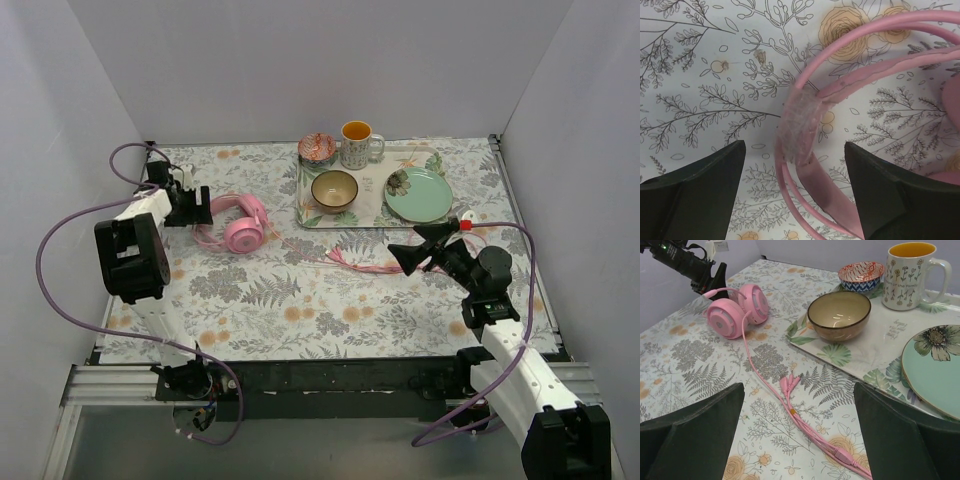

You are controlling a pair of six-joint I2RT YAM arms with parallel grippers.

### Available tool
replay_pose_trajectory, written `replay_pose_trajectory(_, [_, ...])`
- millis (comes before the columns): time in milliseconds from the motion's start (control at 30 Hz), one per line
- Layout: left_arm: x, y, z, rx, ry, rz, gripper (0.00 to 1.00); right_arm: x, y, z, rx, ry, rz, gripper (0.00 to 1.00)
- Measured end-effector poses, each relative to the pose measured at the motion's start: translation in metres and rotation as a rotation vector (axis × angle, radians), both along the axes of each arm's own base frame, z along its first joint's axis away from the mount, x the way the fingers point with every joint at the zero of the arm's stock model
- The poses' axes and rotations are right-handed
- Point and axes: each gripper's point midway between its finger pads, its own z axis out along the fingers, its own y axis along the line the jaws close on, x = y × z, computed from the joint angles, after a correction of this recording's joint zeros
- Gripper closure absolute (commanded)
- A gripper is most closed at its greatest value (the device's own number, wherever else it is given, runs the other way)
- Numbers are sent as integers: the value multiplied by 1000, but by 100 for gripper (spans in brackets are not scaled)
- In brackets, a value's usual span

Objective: Wrap the headphones

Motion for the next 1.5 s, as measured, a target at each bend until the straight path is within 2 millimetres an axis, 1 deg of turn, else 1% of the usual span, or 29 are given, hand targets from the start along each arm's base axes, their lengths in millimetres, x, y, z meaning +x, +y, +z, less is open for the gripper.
replay_pose_trajectory(33, [0, 0, -5, 0, 13, -1, 29, 0, -1, -2, -5, 5, -5, 1])
replay_pose_trajectory(133, [2, 0, -17, -7, 44, -6, 40, 2, -2, -6, -18, 14, -16, 1])
replay_pose_trajectory(167, [3, 1, -20, -5, 50, -12, 47, 2, -3, -7, -22, 16, -17, 2])
replay_pose_trajectory(233, [3, 0, -19, -8, 51, -17, 54, 2, -3, -10, -28, 23, -21, 1])
replay_pose_trajectory(267, [2, -1, -21, -7, 56, -22, 64, 3, -4, -10, -29, 27, -23, 1])
replay_pose_trajectory(333, [1, -1, -22, -5, 59, -29, 77, 5, -4, -11, -31, 38, -26, 2])
replay_pose_trajectory(367, [0, -2, -23, -3, 60, -35, 87, 7, -4, -12, -31, 43, -27, 2])
replay_pose_trajectory(400, [-1, -2, -23, 4, 58, -42, 100, 8, -3, -12, -31, 47, -26, 4])
replay_pose_trajectory(533, [-7, -7, -23, -1, 51, -70, 100, 14, 1, -10, -25, 71, -23, 7])
replay_pose_trajectory(600, [-17, -12, -22, -17, 63, -78, 100, 19, 8, -6, -25, 84, -15, 8])
replay_pose_trajectory(667, [-27, -19, -17, -31, 74, -90, 100, 19, 26, 0, -37, 89, 26, 8])
replay_pose_trajectory(733, [-34, -27, -5, -38, 63, -106, 100, 20, 44, 7, -60, 88, 59, 7])
replay_pose_trajectory(800, [-36, -37, 17, -53, 22, -120, 100, 22, 58, 11, -89, 80, 80, 8])
replay_pose_trajectory(900, [-36, -55, 63, -106, -76, -138, 100, 26, 70, 11, -145, 70, 88, 7])
replay_pose_trajectory(1000, [-28, -67, 120, -167, -187, -149, 100, 25, 79, 7, -220, 50, 111, 6])
replay_pose_trajectory(1133, [-14, -80, 202, -233, -343, -173, 100, 15, 90, 3, -291, -9, 166, 3])
replay_pose_trajectory(1200, [-9, -87, 240, -265, -413, -189, 100, 12, 94, 4, -314, -46, 186, 2])
replay_pose_trajectory(1267, [-10, -93, 275, -294, -471, -210, 100, 12, 97, 7, -328, -101, 195, 2])
replay_pose_trajectory(1300, [-11, -96, 290, -308, -495, -221, 100, 13, 97, 8, -335, -123, 193, 2])
replay_pose_trajectory(1400, [-18, -103, 321, -335, -542, -247, 100, 20, 100, 8, -347, -169, 188, 1])
replay_pose_trajectory(1500, [-27, -108, 346, -347, -579, -268, 100, 28, 104, -3, -371, -176, 194, 1])
